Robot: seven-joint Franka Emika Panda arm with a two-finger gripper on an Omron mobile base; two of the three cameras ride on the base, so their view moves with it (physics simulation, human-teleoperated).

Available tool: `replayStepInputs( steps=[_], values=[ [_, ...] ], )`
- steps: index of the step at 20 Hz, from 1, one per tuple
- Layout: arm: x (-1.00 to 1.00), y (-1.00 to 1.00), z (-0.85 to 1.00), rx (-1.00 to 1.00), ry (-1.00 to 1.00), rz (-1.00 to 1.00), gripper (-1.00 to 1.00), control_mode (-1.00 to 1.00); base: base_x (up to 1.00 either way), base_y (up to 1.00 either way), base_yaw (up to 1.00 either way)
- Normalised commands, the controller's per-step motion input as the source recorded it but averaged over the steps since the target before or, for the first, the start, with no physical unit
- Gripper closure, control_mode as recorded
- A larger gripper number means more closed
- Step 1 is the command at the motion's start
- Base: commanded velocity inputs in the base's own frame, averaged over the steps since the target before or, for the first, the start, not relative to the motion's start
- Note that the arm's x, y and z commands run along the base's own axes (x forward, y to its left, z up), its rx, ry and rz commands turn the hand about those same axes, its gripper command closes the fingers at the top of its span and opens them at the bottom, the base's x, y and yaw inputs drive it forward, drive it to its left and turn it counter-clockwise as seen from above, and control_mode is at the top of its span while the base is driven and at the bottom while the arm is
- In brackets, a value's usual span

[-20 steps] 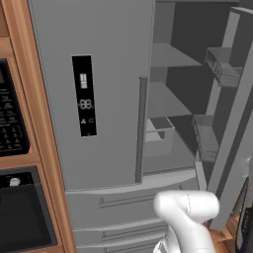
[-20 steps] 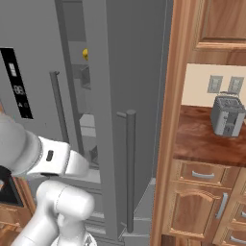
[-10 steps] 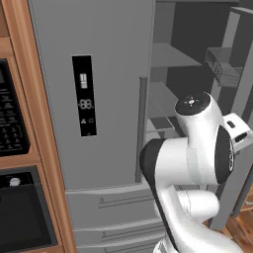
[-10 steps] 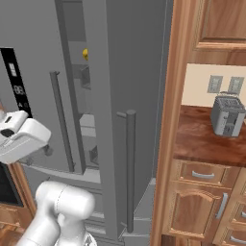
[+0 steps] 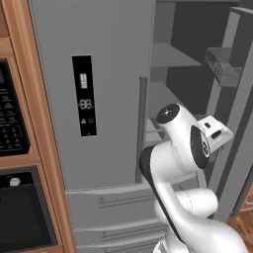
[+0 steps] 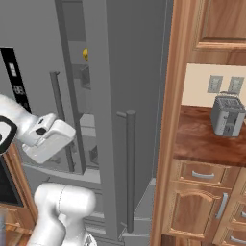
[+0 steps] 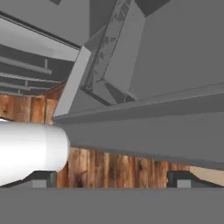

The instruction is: Retrieve a lemon from the fridge and place it on the cutting board with the fish.

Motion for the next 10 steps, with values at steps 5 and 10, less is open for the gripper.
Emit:
replayStepInputs(
  steps=[5,10],
  values=[
    [0.38,-0.63,-0.30,-0.03,0.13,0.00,-1.00,-1.00,0.00,0.00,0.00],
    [0.05,-0.63,-0.20,-0.04,0.11,-0.04,-1.00,-1.00,0.00,0.00,0.00]
  ],
)
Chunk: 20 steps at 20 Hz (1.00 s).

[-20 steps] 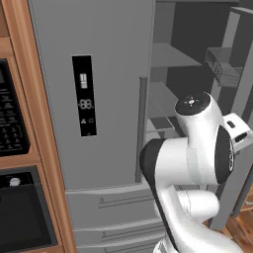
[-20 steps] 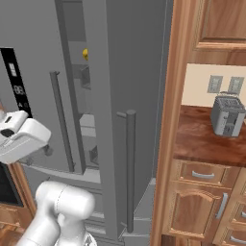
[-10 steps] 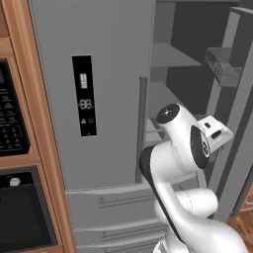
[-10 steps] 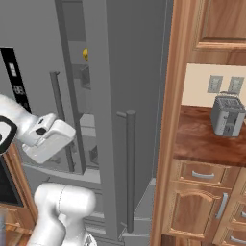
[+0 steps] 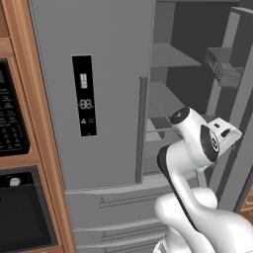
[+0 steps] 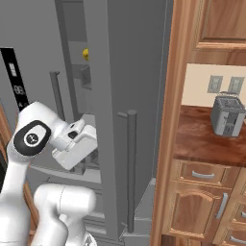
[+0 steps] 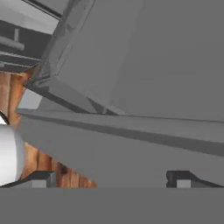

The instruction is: Retrieve a lemon from the fridge and place it on the cutting board with the fish.

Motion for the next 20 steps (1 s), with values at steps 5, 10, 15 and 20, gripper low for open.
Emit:
replayStepInputs(
  steps=[5,10,15,20],
  values=[
    [-0.05,-0.68,-0.15,-0.04,0.08,-0.07,-1.00,-1.00,0.00,0.00,0.00],
    [-0.14,-0.79,-0.17,-0.04,0.03,-0.05,-1.00,-1.00,0.00,0.00,0.00],
    [-0.15,-0.77,-0.13,-0.06,0.00,0.00,-1.00,-1.00,0.00,0.00,0.00],
    [-0.44,0.17,0.00,-0.02,-0.02,0.00,-1.00,-1.00,0.00,0.00,0.00]
  ],
)
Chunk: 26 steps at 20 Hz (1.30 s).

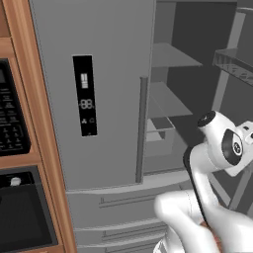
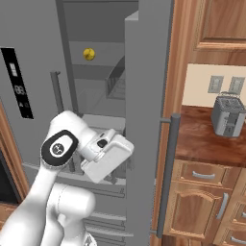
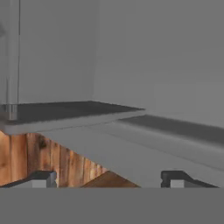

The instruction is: Retrieve a lemon from the fridge and place it on the cutting board with the fish.

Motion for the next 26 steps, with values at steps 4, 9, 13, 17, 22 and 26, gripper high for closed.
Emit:
replayStepInputs(
  steps=[4,9,13,17,22,26],
  values=[
    [-0.16,1.00,0.04,0.00,-0.18,0.00,-1.00,-1.00,0.00,0.00,0.00],
    [0.05,1.00,0.00,0.01,-0.30,-0.04,-1.00,-1.00,0.00,0.00,0.00],
    [0.28,1.00,-0.01,0.09,-0.42,-0.09,-1.00,-1.00,0.00,0.00,0.00],
    [0.26,0.83,-0.34,0.33,-0.42,-0.04,-1.00,-1.00,0.00,0.00,0.00],
    [0.23,0.55,-0.45,0.57,-0.25,0.00,-1.00,-1.00,0.00,0.00,0.00],
    [0.00,0.51,0.00,0.43,-0.14,0.01,-1.00,-1.00,0.00,0.00,0.00]
  ],
)
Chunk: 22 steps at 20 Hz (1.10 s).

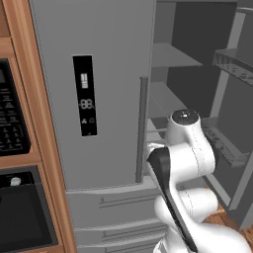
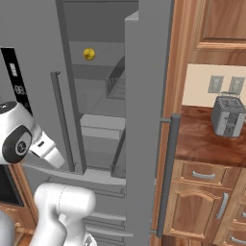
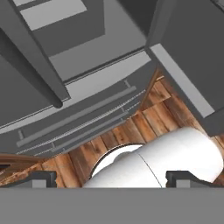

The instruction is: Retrieve a lemon from the fridge and place it on the cutting board with the fish.

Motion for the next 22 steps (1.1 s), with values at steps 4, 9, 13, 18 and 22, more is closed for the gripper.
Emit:
replayStepInputs(
  steps=[4,9,13,18,22],
  values=[
    [-0.01,0.39,0.40,0.08,0.05,0.00,-1.00,-1.00,0.00,0.00,0.00],
    [0.13,0.08,0.01,-0.02,0.01,0.11,-1.00,-1.00,0.00,0.00,0.00],
    [0.07,-0.01,0.10,0.00,0.00,0.36,-1.00,-1.00,0.00,0.00,0.00],
    [0.01,-0.03,0.14,-0.06,-0.10,0.31,-1.00,-1.00,0.00,0.00,0.00],
    [0.17,-0.01,0.02,-0.07,-0.24,0.14,-1.00,-1.00,0.00,0.00,0.00]
  ],
)
